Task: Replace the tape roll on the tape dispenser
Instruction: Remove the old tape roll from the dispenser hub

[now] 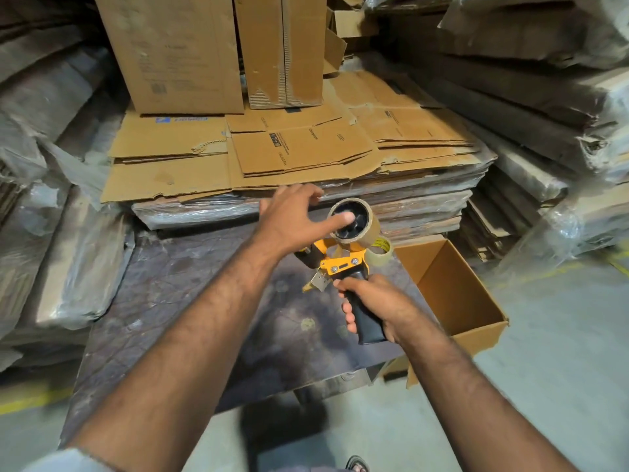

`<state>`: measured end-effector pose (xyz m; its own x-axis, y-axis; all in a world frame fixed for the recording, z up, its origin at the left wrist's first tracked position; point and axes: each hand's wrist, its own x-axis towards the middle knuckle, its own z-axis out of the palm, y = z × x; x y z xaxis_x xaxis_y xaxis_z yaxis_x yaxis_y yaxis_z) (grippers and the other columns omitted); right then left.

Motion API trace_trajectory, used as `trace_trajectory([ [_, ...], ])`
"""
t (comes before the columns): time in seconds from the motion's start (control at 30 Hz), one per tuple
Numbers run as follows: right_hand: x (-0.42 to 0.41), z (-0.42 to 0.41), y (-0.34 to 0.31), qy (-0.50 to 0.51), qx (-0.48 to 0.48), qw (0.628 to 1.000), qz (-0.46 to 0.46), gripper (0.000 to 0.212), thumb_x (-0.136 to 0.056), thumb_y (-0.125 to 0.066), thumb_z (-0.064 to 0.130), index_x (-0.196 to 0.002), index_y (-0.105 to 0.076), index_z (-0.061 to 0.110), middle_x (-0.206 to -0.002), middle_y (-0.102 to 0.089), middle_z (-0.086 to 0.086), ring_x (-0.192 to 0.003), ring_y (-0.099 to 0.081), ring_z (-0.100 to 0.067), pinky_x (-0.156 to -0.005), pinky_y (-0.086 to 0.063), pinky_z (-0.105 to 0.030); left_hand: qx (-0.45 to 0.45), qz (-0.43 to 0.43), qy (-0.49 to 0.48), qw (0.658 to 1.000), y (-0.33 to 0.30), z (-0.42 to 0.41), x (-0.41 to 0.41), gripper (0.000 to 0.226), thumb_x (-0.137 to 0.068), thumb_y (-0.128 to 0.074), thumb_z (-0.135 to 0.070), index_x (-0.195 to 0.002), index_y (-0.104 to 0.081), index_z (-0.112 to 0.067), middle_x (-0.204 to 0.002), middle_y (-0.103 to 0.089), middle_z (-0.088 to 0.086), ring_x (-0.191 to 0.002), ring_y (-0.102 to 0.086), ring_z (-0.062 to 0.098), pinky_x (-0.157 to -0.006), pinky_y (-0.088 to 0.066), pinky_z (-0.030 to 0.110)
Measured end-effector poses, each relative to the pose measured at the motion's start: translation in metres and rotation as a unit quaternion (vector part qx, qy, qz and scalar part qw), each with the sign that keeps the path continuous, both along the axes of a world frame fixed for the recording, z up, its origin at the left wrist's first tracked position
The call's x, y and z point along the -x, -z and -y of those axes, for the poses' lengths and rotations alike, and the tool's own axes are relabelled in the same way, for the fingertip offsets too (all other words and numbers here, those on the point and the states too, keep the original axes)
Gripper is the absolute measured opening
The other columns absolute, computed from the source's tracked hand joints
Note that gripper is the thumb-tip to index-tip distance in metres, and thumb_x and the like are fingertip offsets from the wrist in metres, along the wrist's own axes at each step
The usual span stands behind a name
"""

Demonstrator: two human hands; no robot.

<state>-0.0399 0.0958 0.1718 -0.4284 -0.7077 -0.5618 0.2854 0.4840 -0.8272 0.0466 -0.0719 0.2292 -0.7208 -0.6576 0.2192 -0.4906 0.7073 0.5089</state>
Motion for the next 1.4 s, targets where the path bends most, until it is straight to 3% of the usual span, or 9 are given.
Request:
trace_trajectory([
  [0.17,-0.006,0.008,0.001,-0.014,-0.011,0.999,-0.049,0.02,-0.094,-0.066,0.023,-0.082,-0.06,0.008,-0.055,-0.058,-0.008,-0.042,-0.053,-0.019,-0.045,-0.05,-0.028,0.044,0.21,-0.022,0.976,-0.009,0.002,0.028,0.109,-0.064,-0.032,-0.103,-0.129,-0.062,-0.02,-0.137,-0.061,0.005,-0.137,-0.041,0.03,-0.115,-0.013,0.066],
  [0.3,-0.003,0.009,0.001,-0.016,-0.014,0.996,-0.082,0.016,-0.095,-0.066,0.021,-0.086,-0.06,0.008,-0.058,-0.058,-0.009,-0.042,-0.053,-0.018,-0.044,-0.049,-0.028,-0.013,0.223,-0.055,0.973,-0.008,0.003,0.038,0.099,-0.061,-0.031,-0.105,-0.095,-0.066,-0.019,-0.118,-0.067,0.004,-0.128,-0.052,0.031,-0.116,-0.003,0.073],
  [0.5,0.001,0.007,0.004,-0.028,-0.024,0.991,-0.128,0.011,-0.096,-0.064,0.022,-0.088,-0.062,0.016,-0.064,-0.061,-0.01,-0.044,-0.055,-0.018,-0.044,-0.05,-0.027,-0.045,0.136,0.042,0.989,-0.005,0.0,0.034,0.096,-0.065,-0.084,-0.063,-0.145,-0.042,-0.03,-0.14,-0.047,0.0,-0.131,-0.048,0.027,-0.109,-0.04,0.056],
  [0.63,0.004,0.007,0.002,-0.031,-0.026,0.988,-0.148,0.01,-0.097,-0.062,0.022,-0.089,-0.062,0.016,-0.069,-0.061,-0.013,-0.044,-0.054,-0.019,-0.044,-0.05,-0.026,-0.052,0.047,0.112,0.991,0.013,0.003,0.031,0.105,-0.061,-0.094,-0.031,-0.149,-0.036,-0.042,-0.135,-0.032,-0.004,-0.126,-0.046,0.021,-0.105,-0.05,0.044],
  [0.8,0.008,0.007,0.001,-0.041,-0.036,0.98,-0.191,0.013,-0.098,-0.062,0.024,-0.089,-0.059,0.015,-0.069,-0.062,-0.014,-0.042,-0.054,-0.019,-0.044,-0.049,-0.026,-0.098,0.015,0.034,0.995,0.02,0.004,0.026,0.114,-0.064,-0.07,-0.082,-0.156,-0.026,-0.031,-0.153,-0.039,0.001,-0.141,-0.04,0.023,-0.119,-0.026,0.058],
  [0.93,0.009,0.008,0.002,-0.049,-0.045,0.97,-0.233,0.019,-0.096,-0.063,0.028,-0.091,-0.058,0.011,-0.065,-0.065,-0.012,-0.048,-0.059,-0.025,-0.053,-0.055,-0.034,-0.122,0.046,-0.084,0.988,0.017,0.008,0.029,0.105,-0.059,-0.024,-0.103,-0.119,-0.059,-0.024,-0.124,-0.065,0.001,-0.129,-0.051,0.028,-0.115,-0.018,0.065],
  [1.03,0.009,0.01,0.003,-0.054,-0.05,0.964,-0.257,0.022,-0.094,-0.064,0.032,-0.092,-0.06,0.01,-0.062,-0.068,-0.011,-0.054,-0.064,-0.029,-0.066,-0.062,-0.048,-0.13,0.078,-0.07,0.986,0.012,0.01,0.03,0.077,-0.071,-0.036,-0.097,-0.087,-0.058,-0.025,-0.108,-0.064,0.0,-0.123,-0.053,0.029,-0.114,-0.017,0.066],
  [1.17,0.009,0.009,0.002,-0.047,-0.052,0.959,-0.273,0.021,-0.095,-0.064,0.033,-0.093,-0.06,0.013,-0.065,-0.07,-0.01,-0.055,-0.067,-0.027,-0.067,-0.062,-0.049,-0.134,0.038,-0.035,0.99,0.012,0.01,0.026,0.053,-0.075,-0.062,-0.081,-0.099,-0.056,-0.035,-0.106,-0.062,-0.008,-0.122,-0.055,0.026,-0.114,-0.017,0.063],
  [1.4,0.016,0.01,0.007,-0.057,-0.074,0.926,-0.366,0.026,-0.085,-0.062,0.051,-0.085,-0.056,0.026,-0.087,-0.075,-0.009,-0.086,-0.075,-0.032,-0.079,-0.062,-0.052,-0.166,-0.009,0.019,0.986,0.018,0.013,0.021,0.082,-0.059,-0.053,-0.094,-0.125,-0.049,-0.046,-0.128,-0.065,-0.011,-0.13,-0.052,0.022,-0.114,-0.016,0.064],
])
